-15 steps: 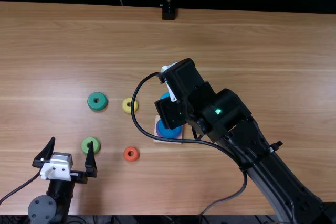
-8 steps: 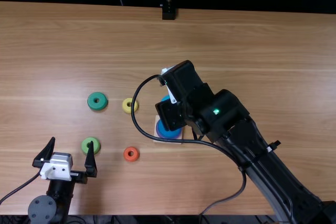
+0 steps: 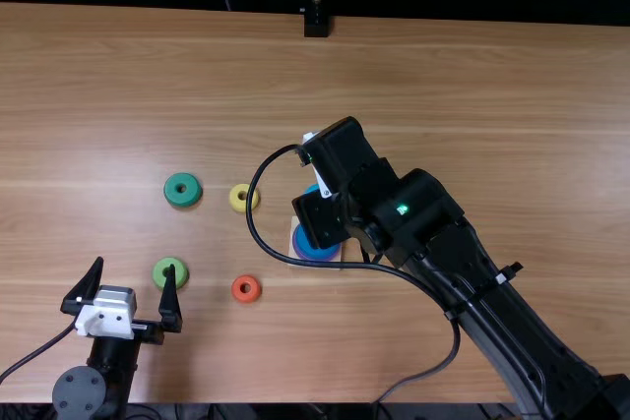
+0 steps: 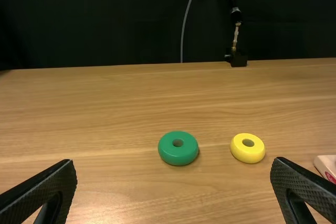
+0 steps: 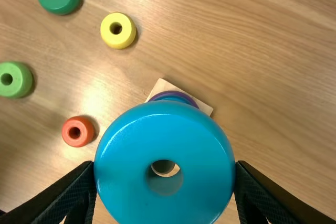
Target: Build the Hanoi tower: stack the rings onto the peg from bottom to top in this color order: purple, dark blue, light blue, dark green, light green, yellow, orange.
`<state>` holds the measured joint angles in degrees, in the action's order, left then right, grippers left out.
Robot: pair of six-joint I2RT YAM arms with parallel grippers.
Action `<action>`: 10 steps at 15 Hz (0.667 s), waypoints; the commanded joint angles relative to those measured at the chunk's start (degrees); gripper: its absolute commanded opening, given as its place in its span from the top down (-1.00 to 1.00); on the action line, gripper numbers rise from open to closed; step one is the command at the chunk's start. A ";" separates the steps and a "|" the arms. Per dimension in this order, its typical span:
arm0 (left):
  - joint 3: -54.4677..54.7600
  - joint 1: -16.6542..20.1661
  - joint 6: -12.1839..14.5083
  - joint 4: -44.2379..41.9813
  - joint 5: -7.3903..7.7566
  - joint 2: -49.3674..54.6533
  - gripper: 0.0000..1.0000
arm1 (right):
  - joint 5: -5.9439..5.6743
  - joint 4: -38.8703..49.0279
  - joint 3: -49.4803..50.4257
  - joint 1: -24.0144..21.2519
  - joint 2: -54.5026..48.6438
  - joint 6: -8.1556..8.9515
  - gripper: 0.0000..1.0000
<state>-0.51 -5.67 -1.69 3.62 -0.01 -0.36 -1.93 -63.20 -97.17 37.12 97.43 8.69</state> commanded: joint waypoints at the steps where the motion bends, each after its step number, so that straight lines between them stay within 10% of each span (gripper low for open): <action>1: 0.51 -0.48 0.32 2.61 -0.41 0.36 -1.00 | 0.04 0.28 1.28 0.32 -1.54 -0.15 1.00; 7: 0.51 -0.48 0.32 2.61 -0.41 0.36 -1.00 | -0.39 0.91 1.36 0.41 -1.36 -0.15 1.00; 10: 0.51 -0.48 0.32 2.61 -0.41 0.36 -1.00 | -0.81 0.28 1.45 0.58 -1.27 -0.15 -0.97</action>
<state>-0.51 -5.67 -1.69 3.62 -0.01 -0.36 -2.17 -63.02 -96.60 37.15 97.43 8.71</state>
